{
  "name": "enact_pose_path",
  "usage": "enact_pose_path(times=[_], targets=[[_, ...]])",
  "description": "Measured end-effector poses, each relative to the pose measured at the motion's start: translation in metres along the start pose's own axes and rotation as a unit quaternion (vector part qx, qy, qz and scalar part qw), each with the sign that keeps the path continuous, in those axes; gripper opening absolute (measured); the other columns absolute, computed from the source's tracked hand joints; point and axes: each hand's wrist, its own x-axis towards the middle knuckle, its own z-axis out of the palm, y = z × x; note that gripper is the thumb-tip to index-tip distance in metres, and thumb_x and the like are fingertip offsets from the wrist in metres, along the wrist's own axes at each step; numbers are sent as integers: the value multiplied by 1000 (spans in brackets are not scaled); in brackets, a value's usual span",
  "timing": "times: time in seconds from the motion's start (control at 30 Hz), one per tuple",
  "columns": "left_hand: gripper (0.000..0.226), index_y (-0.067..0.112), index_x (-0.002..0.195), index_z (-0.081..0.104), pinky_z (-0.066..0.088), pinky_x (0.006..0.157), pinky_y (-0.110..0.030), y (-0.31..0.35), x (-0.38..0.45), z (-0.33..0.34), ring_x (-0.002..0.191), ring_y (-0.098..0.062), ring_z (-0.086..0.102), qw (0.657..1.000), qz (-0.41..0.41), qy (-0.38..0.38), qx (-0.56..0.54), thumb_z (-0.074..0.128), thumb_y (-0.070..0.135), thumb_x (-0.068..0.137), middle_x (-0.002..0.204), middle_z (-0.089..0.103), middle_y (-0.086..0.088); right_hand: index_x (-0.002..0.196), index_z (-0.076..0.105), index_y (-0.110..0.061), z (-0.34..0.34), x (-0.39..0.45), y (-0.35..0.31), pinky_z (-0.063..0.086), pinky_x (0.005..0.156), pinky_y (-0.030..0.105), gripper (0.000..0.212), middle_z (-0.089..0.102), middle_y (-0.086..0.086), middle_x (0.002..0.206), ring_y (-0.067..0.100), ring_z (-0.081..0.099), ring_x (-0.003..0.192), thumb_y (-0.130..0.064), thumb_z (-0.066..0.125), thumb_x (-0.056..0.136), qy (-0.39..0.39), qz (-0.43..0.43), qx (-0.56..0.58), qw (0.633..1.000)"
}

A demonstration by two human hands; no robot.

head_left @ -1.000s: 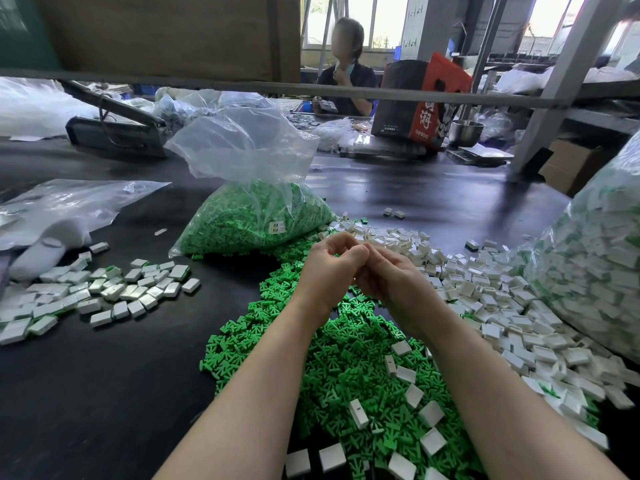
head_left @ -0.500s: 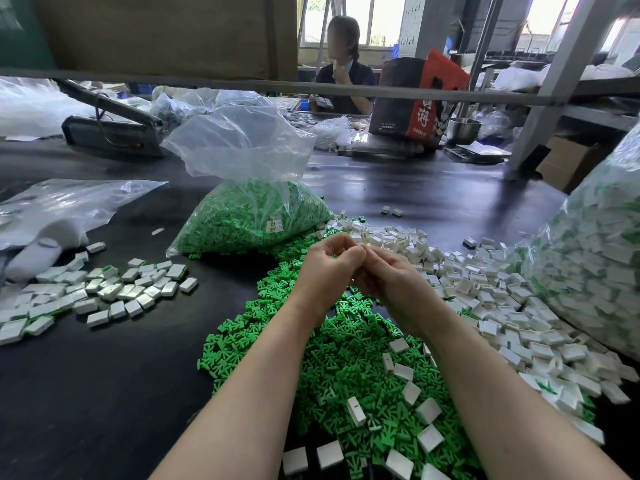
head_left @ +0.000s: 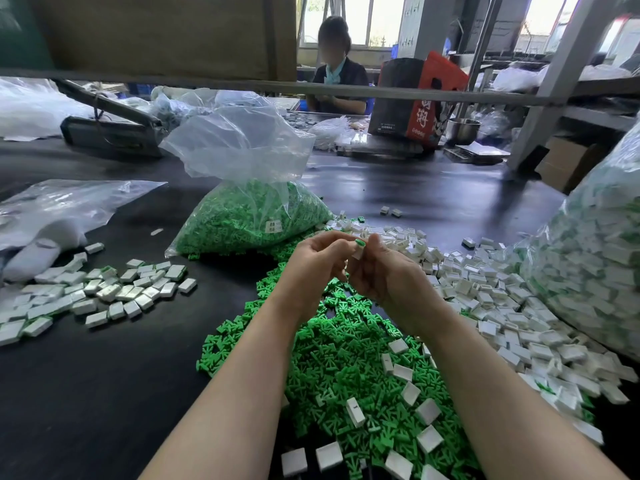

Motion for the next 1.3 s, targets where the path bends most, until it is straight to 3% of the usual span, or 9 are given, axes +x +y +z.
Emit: enact_pose_path(times=[0.23, 0.33, 0.47, 0.53, 0.63, 0.8, 0.97, 1.17, 1.3], targets=[[23, 22, 75, 76, 41, 57, -20, 3, -1, -6, 63, -8, 51, 1000, -4, -9, 17, 64, 9, 89, 73, 64, 0, 87, 65, -13, 1, -3, -3, 39, 54, 22, 44, 58, 2, 68, 12, 50, 58, -47, 40, 100, 15, 4, -11, 1000], [14, 20, 82, 74, 45, 63, -22, 7, -1, -13, 72, -7, 62, 998, -11, 15, 66, 65, 14, 90, 81, 73, 2, 75, 64, -18, 0, -5, -7, 31, 55, 28, 45, 55, 0, 61, 14, 45, 56, -45, 40, 101, 38, 0, -53, 998], [6, 14, 88, 72, 48, 57, -13, 13, 0, -43, 69, -3, 68, 983, -13, 74, 170, 69, 20, 88, 82, 76, 2, 68, 62, -14, -3, -5, -10, 38, 49, 16, 45, 55, -1, 56, 7, 48, 49, -33, 42, 103, 102, -18, -102, 989], [5, 17, 83, 72, 51, 57, -17, 14, 0, -66, 65, -3, 67, 961, -15, 149, 231, 71, 20, 86, 74, 75, 5, 70, 59, -11, -5, -4, -10, 35, 45, 14, 42, 53, -2, 53, 8, 44, 46, -30, 43, 104, 120, -25, -149, 981], [10, 18, 75, 70, 58, 70, -38, 12, -2, -101, 76, -21, 69, 913, -34, 277, 298, 76, 23, 81, 75, 72, 0, 69, 59, -12, -9, -2, -10, 34, 49, 20, 39, 52, -3, 52, 13, 41, 50, -26, 45, 103, 154, -29, -189, 969], [15, 16, 91, 70, 47, 79, -37, 7, -16, -139, 97, -34, 64, 796, -118, 395, 444, 73, 27, 81, 98, 71, -13, 78, 61, -10, -15, -2, -11, 36, 46, 13, 31, 53, -1, 56, 1, 43, 43, -21, 46, 103, 207, -36, -247, 946], [23, 16, 106, 67, 45, 87, -43, 10, -23, -142, 111, -41, 57, 723, -171, 432, 510, 64, 22, 84, 114, 65, -17, 81, 60, -13, -23, -4, -14, 41, 59, 28, 24, 57, 4, 69, 16, 52, 62, -19, 48, 102, 254, -34, -293, 921], [38, 9, 117, 62, 43, 93, -45, 11, -24, -135, 115, -41, 54, 668, -200, 418, 583, 60, 19, 81, 119, 62, -20, 80, 64, -15, -34, -6, -11, 43, 56, 29, 15, 63, 3, 71, 21, 57, 63, -21, 63, 93, 267, -34, -449, 852], [39, 10, 116, 64, 44, 91, -43, 16, -19, -123, 112, -41, 55, 674, -169, 397, 599, 64, 23, 79, 117, 63, -20, 91, 71, -23, -32, -7, -6, 43, 62, 25, 9, 70, 1, 85, 19, 61, 75, -21, 62, 93, 240, -23, -578, 779]])
